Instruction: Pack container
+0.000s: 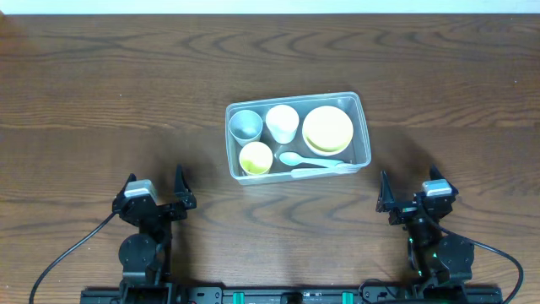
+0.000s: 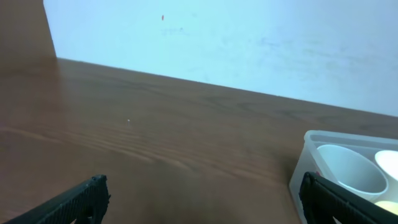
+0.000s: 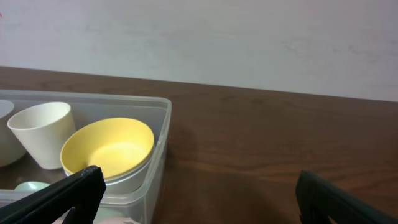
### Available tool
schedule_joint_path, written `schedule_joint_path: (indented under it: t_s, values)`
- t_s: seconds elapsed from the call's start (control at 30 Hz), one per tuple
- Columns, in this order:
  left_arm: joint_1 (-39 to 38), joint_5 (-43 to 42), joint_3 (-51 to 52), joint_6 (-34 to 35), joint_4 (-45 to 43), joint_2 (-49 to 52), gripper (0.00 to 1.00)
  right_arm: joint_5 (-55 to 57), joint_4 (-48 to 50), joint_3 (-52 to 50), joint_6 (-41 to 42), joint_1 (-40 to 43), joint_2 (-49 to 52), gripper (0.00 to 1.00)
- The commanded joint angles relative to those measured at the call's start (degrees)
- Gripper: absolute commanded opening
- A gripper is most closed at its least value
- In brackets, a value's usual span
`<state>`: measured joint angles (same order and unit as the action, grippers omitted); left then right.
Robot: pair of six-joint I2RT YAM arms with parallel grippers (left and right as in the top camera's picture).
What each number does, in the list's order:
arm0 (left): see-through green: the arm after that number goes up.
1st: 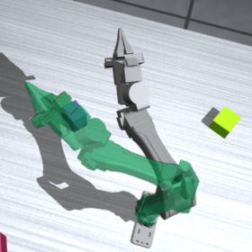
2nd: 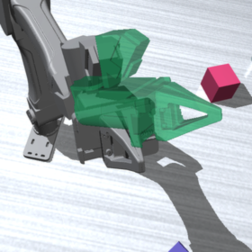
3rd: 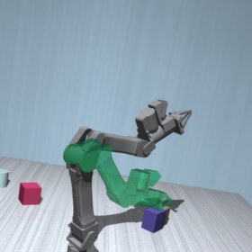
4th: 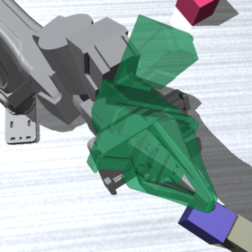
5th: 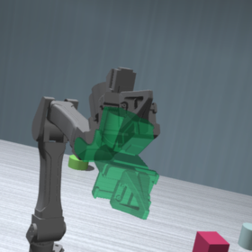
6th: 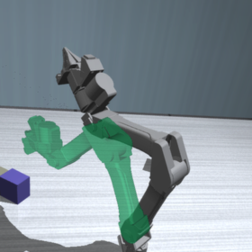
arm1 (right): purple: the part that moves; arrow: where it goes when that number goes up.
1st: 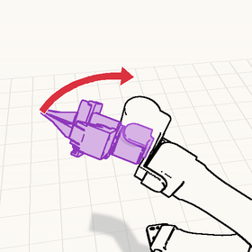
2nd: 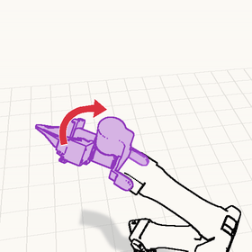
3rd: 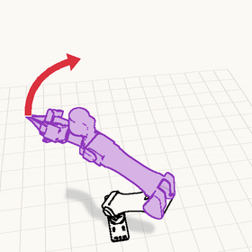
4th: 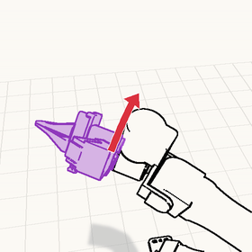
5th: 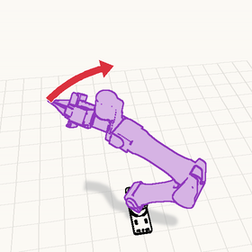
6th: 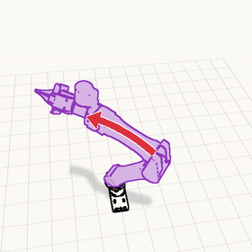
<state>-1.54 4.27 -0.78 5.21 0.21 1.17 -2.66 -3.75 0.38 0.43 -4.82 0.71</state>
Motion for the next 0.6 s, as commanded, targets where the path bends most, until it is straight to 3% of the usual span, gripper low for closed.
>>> schedule_joint_path:
  t_s: [0.0,0.57]
  values:
    - [0.68,0.37,0.55,-3.04,3.72,-1.07,0.98,-0.42,-0.24,-0.07,0.81,0.96,-0.33,0.99]
    - [0.66,-1.46,0.55,-3.04,3.67,-0.87,0.98,-0.42,-0.24,-0.07,0.81,0.96,-0.33,0.99]
